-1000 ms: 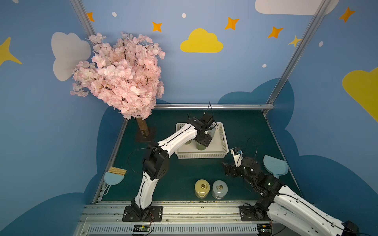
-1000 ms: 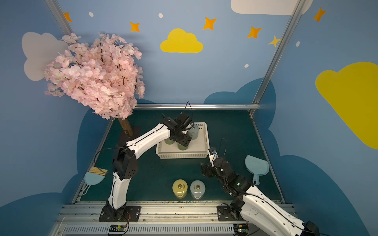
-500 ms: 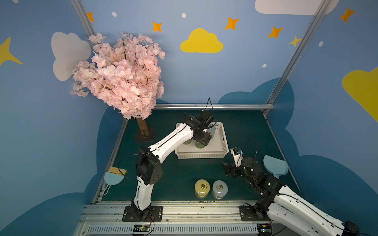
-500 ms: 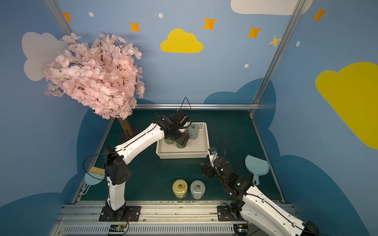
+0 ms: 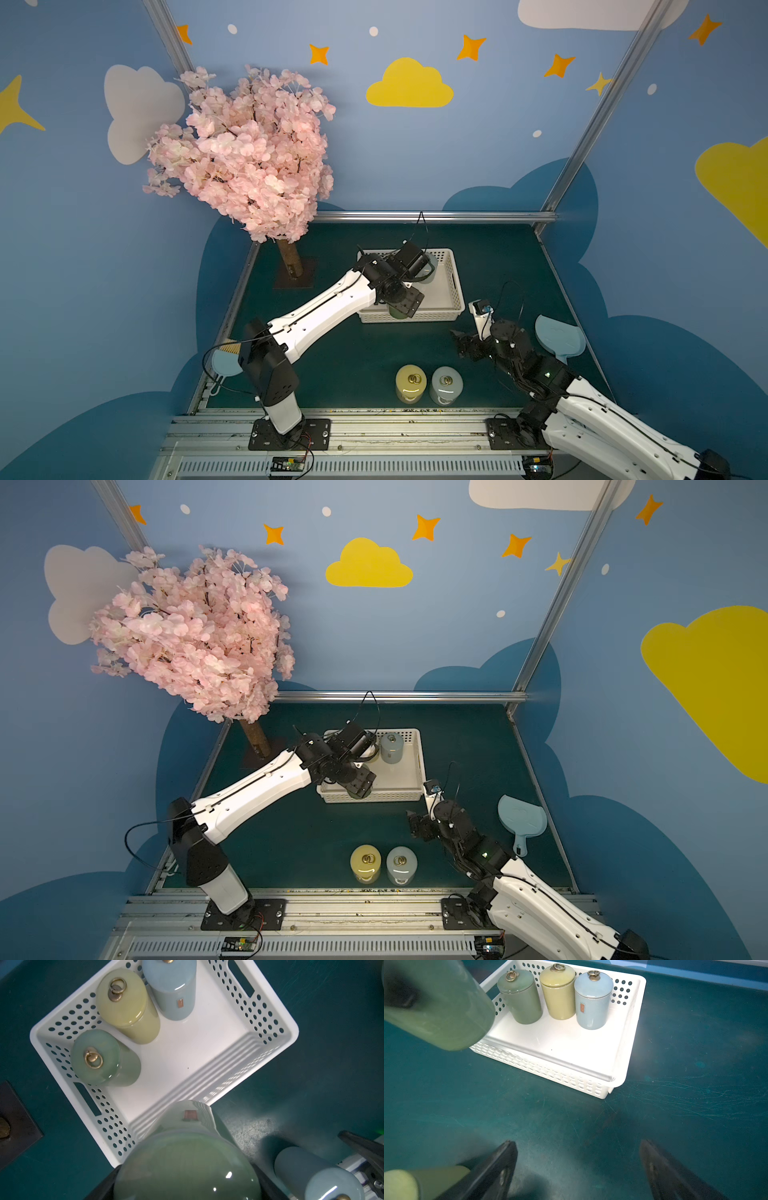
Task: Take the tea canister out of the basket
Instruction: Pick up the tea canister from the basket, then place the tea canister at the center of the board.
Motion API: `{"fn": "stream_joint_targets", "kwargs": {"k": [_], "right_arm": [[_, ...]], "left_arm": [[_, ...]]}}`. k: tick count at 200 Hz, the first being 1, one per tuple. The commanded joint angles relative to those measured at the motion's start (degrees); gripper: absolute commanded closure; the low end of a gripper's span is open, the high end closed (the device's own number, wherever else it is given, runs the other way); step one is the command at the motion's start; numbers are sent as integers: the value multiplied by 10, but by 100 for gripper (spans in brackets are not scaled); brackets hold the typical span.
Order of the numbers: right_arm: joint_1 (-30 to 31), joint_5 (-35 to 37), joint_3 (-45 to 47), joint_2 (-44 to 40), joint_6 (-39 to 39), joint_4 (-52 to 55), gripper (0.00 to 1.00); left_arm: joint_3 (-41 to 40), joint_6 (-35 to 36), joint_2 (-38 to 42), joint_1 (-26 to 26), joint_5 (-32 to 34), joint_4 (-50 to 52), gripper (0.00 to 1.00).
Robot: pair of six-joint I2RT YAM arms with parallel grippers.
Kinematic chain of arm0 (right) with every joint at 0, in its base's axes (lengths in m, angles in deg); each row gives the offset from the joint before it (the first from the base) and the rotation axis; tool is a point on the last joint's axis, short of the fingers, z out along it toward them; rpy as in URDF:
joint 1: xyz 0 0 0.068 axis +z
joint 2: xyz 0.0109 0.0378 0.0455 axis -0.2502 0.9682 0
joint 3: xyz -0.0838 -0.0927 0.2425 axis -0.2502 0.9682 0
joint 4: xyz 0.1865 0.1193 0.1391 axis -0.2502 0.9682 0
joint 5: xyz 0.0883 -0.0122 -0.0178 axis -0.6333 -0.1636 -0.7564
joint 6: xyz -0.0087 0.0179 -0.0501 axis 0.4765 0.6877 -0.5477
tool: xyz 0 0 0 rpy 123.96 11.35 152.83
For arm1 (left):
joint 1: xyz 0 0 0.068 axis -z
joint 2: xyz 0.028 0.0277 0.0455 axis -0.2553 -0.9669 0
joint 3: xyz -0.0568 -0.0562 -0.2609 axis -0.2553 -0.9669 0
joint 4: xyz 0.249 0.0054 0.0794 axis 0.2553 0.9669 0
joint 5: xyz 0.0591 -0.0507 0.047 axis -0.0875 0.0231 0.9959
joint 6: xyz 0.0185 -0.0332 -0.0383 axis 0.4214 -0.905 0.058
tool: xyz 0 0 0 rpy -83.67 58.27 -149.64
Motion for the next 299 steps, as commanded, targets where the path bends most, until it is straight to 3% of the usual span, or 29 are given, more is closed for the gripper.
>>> {"fn": "stream_joint_targets", "kwargs": {"k": [1,193,299], "right_arm": [[-2,9,7,-7,-2,-14,2],[-2,26,14,-11,-3,-20,1],[-2,26,14,-14,-2,-19,2]], "left_arm": [[-27,-21,51,8,1,-39,49],[-325,-132,296,139,54,-54,50],[-405,-200,307,195,46,-73,49]]}}
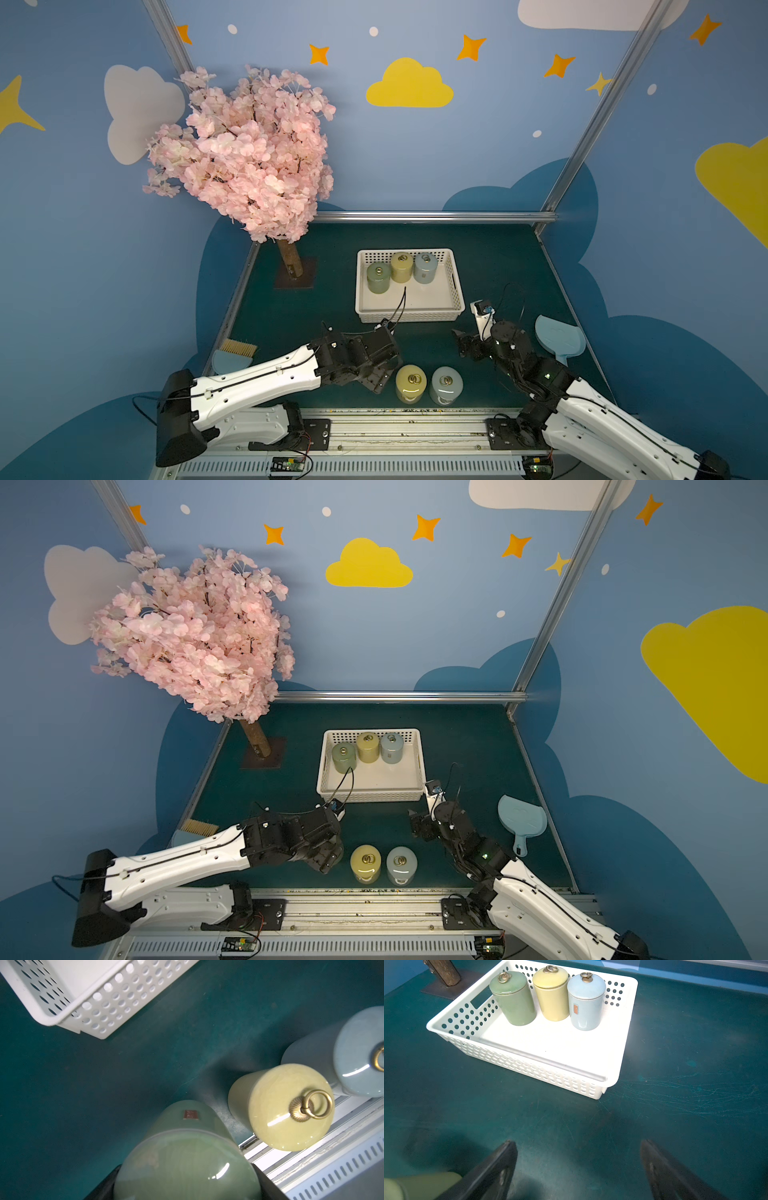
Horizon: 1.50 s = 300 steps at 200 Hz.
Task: Take the tea canister out of the basket
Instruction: Place the tea canister at the center of the board.
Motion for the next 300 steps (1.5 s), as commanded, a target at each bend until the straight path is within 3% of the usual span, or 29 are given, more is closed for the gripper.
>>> {"fn": "stream_joint_targets", "kwargs": {"k": [1,75,300], "right_arm": [[-2,7,5,-8,-2,-11,2],[-2,5,5,-8,-2,-11,1],[-2,4,4,-4,-2,-13,2]], "left_arm": [[-1,-24,4,12,8,-28,49],[-24,-61,-24,40,13,-37,49],[-80,-88,-65,45,-3,-92,48]]}}
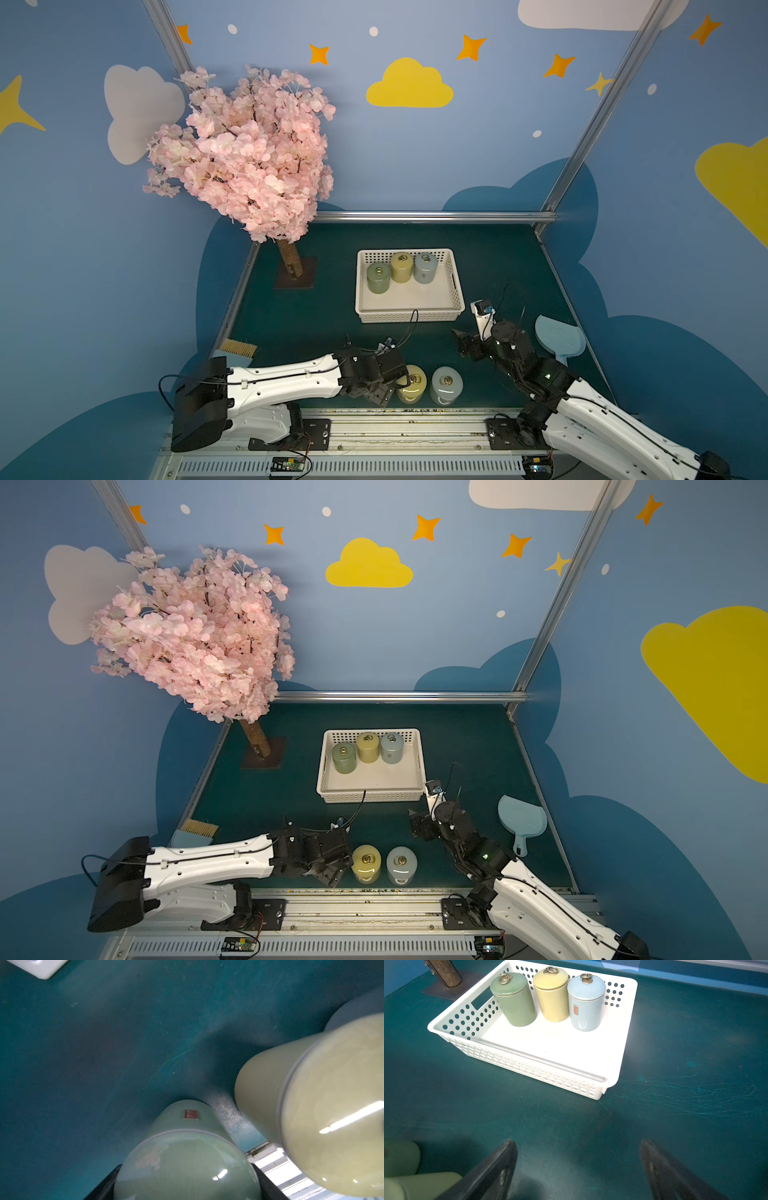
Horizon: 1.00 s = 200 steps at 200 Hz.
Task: Take the tea canister out of the basket
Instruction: Place the tea canister at the center of the board.
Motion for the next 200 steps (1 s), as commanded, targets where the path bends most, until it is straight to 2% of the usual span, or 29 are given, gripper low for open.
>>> {"fn": "stream_joint_targets", "kwargs": {"k": [1,46,94,152,200], "right_arm": [[-2,4,4,-3,-1,-13,2],[-2,3,-2,-3,1,-7,1],[-2,-8,-43,11,12,40,2],[-5,-26,-115,70,23,91,1],[-35,-73,-224,170,16,157,2]], "left_arm": [[0,-7,2,2,0,-13,47],[-7,-7,0,2,-7,-26,37],[-7,-20,3,2,-7,-25,8],[9,-34,14,1,25,13,0],[14,-39,50,-10,45,38,0]]}}
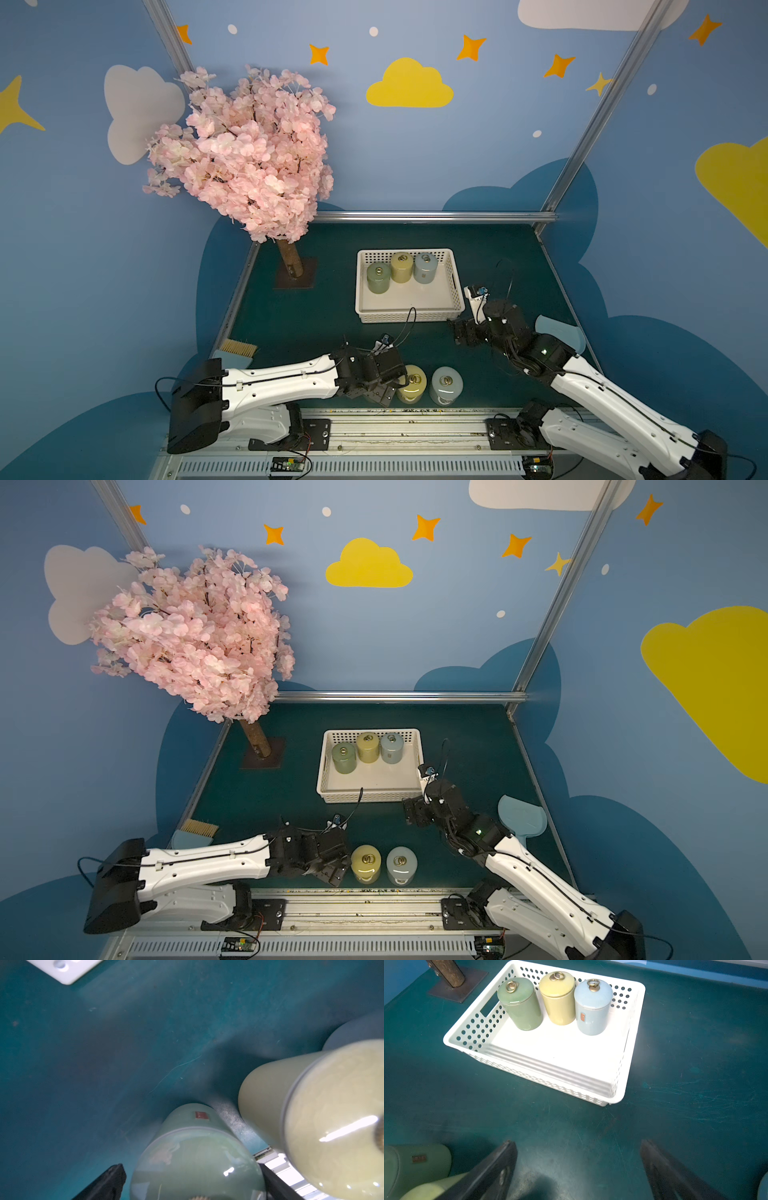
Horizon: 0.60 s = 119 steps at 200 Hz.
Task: Take the tea canister out of the basket
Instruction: Place the tea canister at the center of the board.
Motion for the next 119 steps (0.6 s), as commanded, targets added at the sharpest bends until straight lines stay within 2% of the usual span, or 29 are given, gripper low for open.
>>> {"fn": "stream_joint_targets", "kwargs": {"k": [1,68,119], "right_arm": [[-18,-35,-53,41,-3,52,1],[-100,-128,-165,157,-47,94,2],[-127,-148,-222,224,-62,96,2]], "left_arm": [[15,-8,29,-7,25,29,0],[1,49,145,-45,52,-24,0],[2,86,161,-76,36,-41,0]]}}
